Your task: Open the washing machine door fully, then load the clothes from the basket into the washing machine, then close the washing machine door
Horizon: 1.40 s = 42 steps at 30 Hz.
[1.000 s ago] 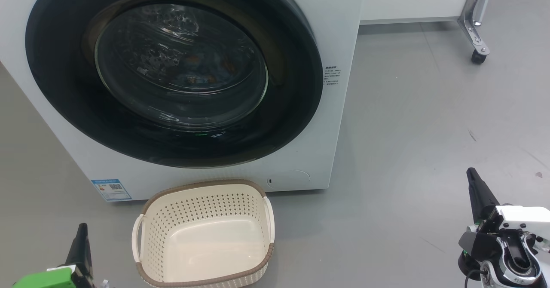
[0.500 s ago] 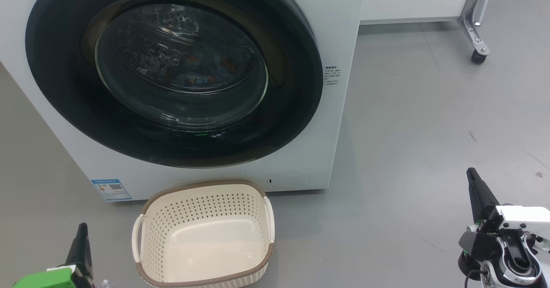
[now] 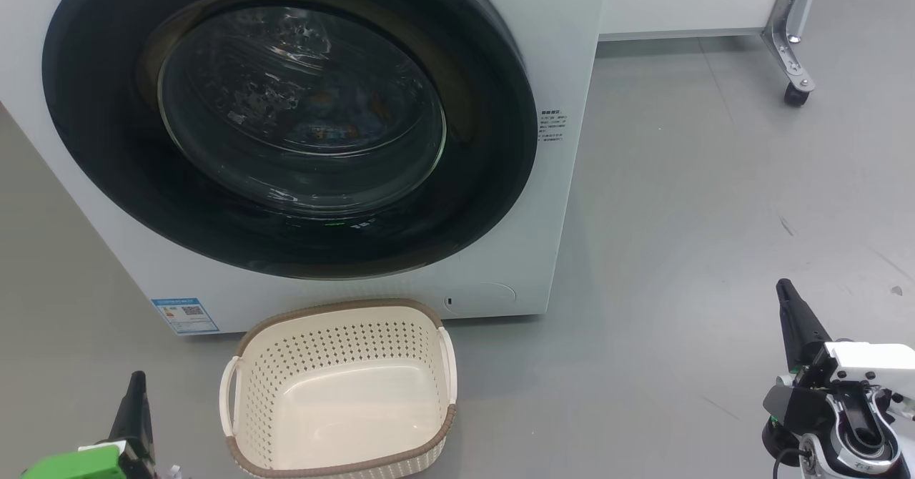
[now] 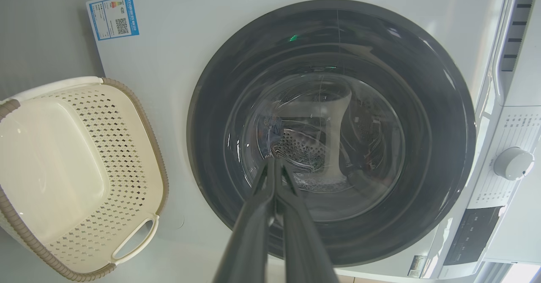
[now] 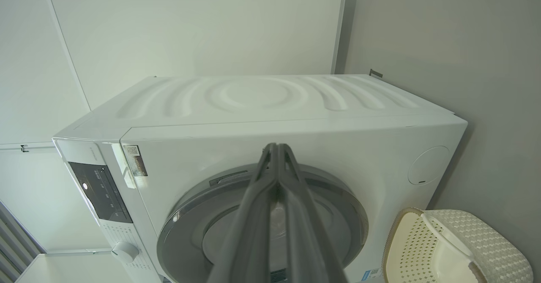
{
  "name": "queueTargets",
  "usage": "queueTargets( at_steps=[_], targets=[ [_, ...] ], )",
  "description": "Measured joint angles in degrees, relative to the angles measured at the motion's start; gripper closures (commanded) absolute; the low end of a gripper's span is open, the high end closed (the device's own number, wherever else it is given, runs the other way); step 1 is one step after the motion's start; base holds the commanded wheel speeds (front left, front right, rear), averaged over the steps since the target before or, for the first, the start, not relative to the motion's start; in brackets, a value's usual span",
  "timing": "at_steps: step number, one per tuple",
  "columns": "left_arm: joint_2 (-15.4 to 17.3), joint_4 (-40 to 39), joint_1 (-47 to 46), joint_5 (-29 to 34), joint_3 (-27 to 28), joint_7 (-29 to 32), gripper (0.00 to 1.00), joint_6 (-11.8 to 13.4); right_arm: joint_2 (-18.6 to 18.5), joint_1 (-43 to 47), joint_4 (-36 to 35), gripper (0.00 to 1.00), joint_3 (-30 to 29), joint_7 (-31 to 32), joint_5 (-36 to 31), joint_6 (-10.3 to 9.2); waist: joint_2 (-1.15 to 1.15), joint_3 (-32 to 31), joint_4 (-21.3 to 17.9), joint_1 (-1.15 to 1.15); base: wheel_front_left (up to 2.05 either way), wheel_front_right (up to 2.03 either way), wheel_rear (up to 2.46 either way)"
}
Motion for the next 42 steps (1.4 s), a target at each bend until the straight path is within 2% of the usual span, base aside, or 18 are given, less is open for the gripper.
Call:
queueTargets(
  at_steps=[42],
  targets=[
    [-0.02, 0.05, -0.01, 0.0, 0.02, 0.08, 1.0, 0.0, 0.02, 0.0, 0.0, 1.0, -0.01, 0.0, 0.0, -0.01, 0.0, 0.0, 0.0, 0.0, 0.0, 0.0, 0.0]
  ],
)
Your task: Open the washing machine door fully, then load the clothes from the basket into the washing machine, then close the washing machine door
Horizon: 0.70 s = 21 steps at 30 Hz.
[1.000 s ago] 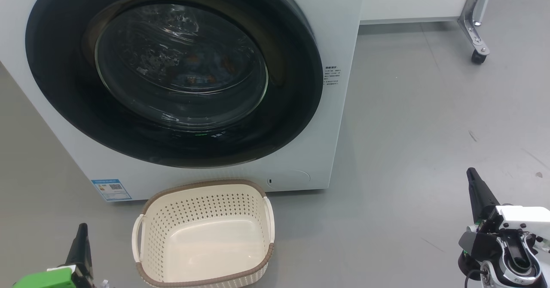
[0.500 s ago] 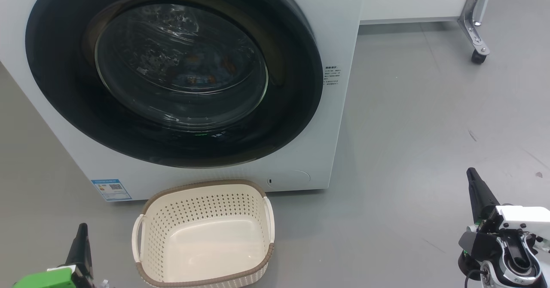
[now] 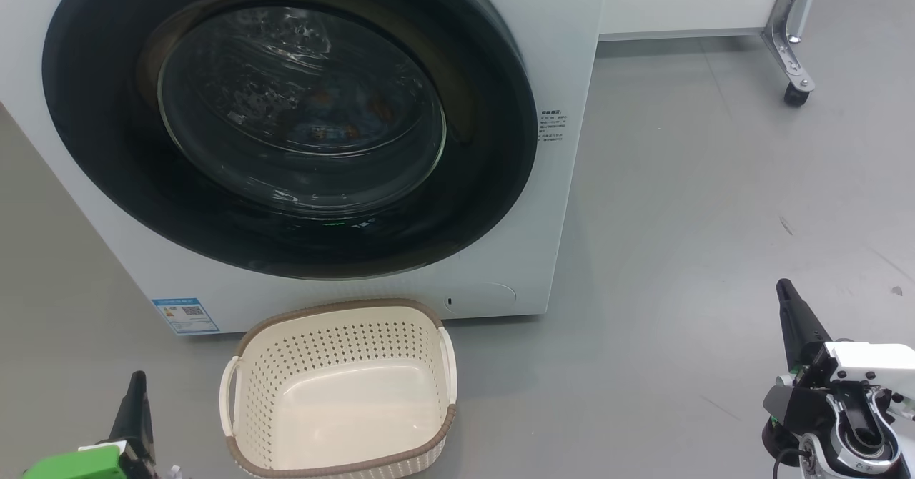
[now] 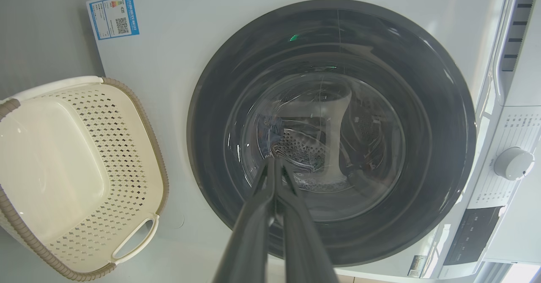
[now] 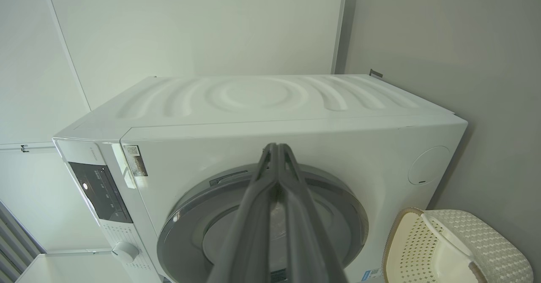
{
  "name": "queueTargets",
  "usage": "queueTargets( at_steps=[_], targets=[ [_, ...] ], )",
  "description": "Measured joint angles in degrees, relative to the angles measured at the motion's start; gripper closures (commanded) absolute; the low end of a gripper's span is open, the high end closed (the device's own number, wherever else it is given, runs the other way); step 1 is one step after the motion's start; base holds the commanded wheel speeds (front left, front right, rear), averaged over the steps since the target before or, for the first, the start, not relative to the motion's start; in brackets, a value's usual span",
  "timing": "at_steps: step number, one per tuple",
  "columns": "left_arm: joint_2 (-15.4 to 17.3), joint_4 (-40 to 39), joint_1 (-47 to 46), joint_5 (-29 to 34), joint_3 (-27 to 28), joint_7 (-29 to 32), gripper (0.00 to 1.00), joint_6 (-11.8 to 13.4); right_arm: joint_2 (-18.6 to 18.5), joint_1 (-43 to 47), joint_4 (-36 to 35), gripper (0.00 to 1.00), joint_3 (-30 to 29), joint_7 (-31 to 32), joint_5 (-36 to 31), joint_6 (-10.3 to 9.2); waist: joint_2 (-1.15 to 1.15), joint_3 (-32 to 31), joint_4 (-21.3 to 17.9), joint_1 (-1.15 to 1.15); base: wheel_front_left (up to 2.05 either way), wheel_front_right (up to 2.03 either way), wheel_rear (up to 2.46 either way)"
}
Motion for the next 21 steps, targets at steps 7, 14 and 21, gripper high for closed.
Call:
queueTargets(
  at_steps=[7, 14, 21],
  targets=[
    [-0.01, 0.0, -0.01, 0.0, 0.01, 0.0, 1.0, 0.0, 0.0, 0.0, -0.01, 1.0, -0.01, 0.0, 0.0, 0.0, 0.0, 0.0, 0.0, 0.0, 0.0, 0.0, 0.0],
    [-0.01, 0.0, -0.01, 0.0, 0.01, 0.0, 1.0, 0.0, 0.01, 0.0, -0.01, 1.0, -0.01, 0.01, 0.0, 0.01, 0.0, 0.0, 0.0, 0.0, 0.0, 0.0, 0.0],
    [-0.02, 0.01, -0.01, 0.0, 0.02, 0.0, 1.0, 0.0, 0.01, 0.0, -0.01, 1.0, -0.01, 0.0, 0.0, 0.01, 0.0, 0.0, 0.0, 0.0, 0.0, 0.0, 0.0]
  ],
)
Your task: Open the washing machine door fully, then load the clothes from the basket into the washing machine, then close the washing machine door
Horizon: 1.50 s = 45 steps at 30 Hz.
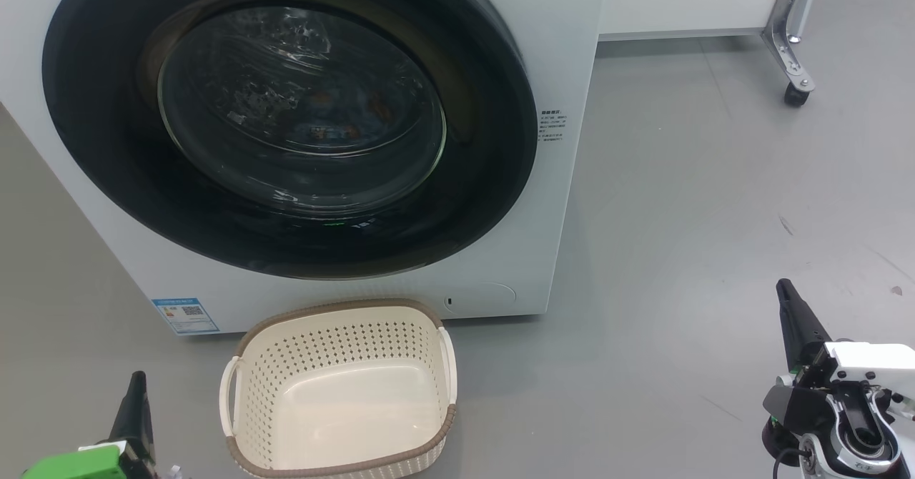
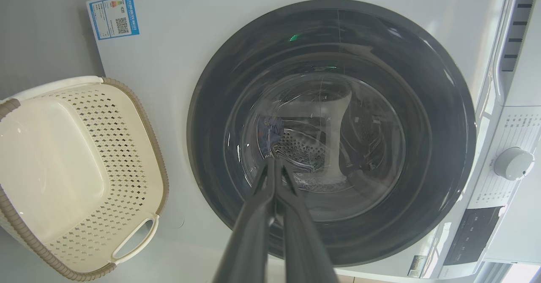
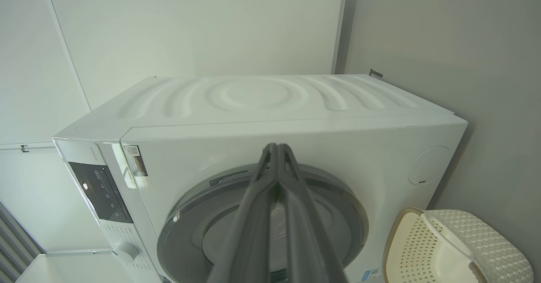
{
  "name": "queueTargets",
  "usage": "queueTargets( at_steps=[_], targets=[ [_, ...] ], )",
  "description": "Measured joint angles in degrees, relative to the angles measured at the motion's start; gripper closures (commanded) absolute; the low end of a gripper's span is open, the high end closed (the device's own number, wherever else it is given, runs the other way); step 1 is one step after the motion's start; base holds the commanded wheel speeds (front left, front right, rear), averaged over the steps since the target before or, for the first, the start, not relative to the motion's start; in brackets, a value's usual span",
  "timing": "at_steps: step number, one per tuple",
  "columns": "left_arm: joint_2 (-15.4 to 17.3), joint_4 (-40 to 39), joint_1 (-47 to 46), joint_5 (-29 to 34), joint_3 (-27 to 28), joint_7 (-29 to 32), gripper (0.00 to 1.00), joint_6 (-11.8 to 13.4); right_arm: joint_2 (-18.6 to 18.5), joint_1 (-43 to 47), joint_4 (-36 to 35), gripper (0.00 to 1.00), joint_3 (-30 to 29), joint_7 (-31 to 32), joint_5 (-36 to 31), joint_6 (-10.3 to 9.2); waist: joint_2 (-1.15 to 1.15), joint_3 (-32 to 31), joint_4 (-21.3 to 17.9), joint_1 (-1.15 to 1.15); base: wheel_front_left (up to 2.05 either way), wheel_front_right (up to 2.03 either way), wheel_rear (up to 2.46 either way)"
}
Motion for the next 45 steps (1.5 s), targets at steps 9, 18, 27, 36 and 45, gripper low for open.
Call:
queueTargets(
  at_steps=[9, 18, 27, 36, 45],
  targets=[
    [0.0, 0.0, -0.01, 0.0, 0.0, 0.01, 1.0, 0.0, 0.0, 0.0, 0.0, 1.0, -0.01, 0.01, 0.0, 0.0, 0.0, 0.0, 0.0, 0.0, 0.0, 0.0, 0.0],
    [-0.01, 0.0, -0.01, 0.0, 0.01, 0.16, 1.0, 0.0, 0.02, 0.0, 0.0, 1.0, -0.01, 0.01, 0.0, 0.0, 0.0, 0.0, 0.0, 0.0, 0.0, 0.0, 0.0],
    [-0.01, 0.01, -0.01, 0.0, 0.01, 0.16, 1.0, 0.0, 0.03, 0.0, 0.0, 1.0, -0.02, 0.0, 0.0, -0.01, 0.0, 0.0, 0.0, 0.0, 0.0, 0.0, 0.0],
    [-0.01, 0.01, -0.01, 0.0, 0.01, 0.16, 1.0, 0.0, 0.04, 0.0, 0.0, 1.0, -0.02, 0.01, 0.0, -0.01, 0.0, 0.0, 0.0, 0.0, 0.0, 0.0, 0.0],
    [-0.02, 0.02, -0.01, 0.0, 0.01, 0.16, 1.0, 0.0, 0.04, 0.0, 0.0, 1.0, -0.02, 0.01, 0.0, -0.01, 0.0, 0.0, 0.0, 0.0, 0.0, 0.0, 0.0]
  ],
)
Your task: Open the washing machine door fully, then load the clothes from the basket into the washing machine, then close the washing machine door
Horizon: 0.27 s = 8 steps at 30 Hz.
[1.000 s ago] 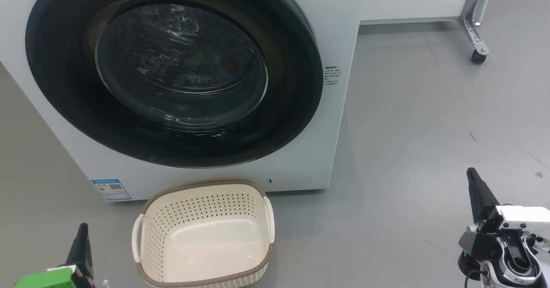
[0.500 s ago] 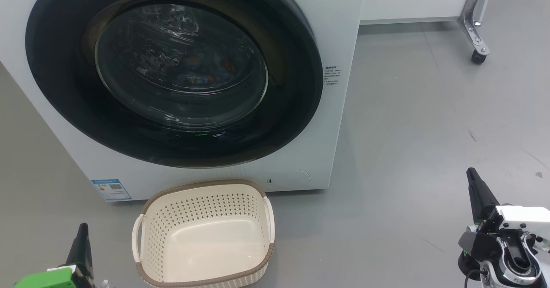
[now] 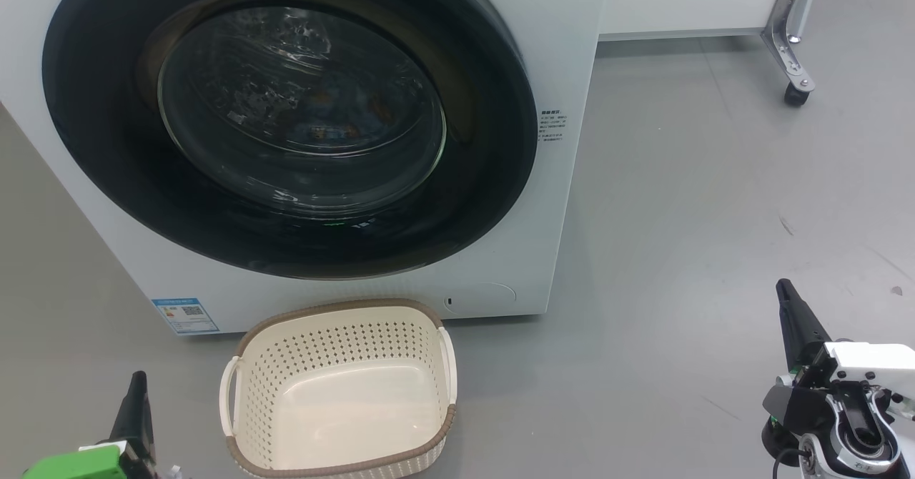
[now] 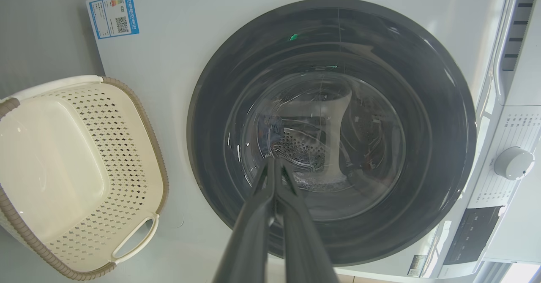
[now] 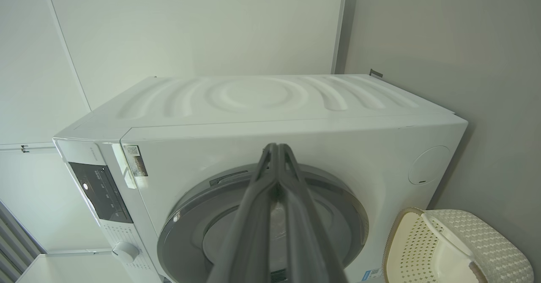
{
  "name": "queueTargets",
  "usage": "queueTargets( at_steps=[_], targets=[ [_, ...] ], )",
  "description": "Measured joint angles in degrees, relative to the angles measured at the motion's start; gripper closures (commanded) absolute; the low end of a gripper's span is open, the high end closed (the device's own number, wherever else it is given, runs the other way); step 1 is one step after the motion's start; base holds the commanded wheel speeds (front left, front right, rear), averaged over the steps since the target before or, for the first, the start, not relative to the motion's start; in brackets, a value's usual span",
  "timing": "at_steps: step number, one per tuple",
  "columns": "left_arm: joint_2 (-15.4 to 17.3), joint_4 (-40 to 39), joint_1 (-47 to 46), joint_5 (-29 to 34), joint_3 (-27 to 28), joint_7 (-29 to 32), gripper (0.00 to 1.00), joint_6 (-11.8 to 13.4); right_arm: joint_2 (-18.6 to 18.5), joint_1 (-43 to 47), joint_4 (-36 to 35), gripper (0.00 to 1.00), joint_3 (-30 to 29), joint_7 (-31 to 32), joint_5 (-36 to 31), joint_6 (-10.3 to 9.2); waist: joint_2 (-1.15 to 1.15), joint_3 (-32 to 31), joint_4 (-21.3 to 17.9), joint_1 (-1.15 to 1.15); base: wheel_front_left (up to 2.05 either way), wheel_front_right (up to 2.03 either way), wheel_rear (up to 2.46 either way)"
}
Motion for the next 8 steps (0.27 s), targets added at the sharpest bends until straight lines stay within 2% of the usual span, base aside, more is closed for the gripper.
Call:
queueTargets(
  at_steps=[8],
  targets=[
    [0.0, 0.01, 0.0, 0.01, 0.01, 0.0, 1.0, 0.0, 0.01, 0.0, 0.0, 1.0, -0.01, 0.0, 0.0, 0.0, 0.0, 0.0, 0.0, 0.0, 0.0, 0.0, 0.0]
  ],
)
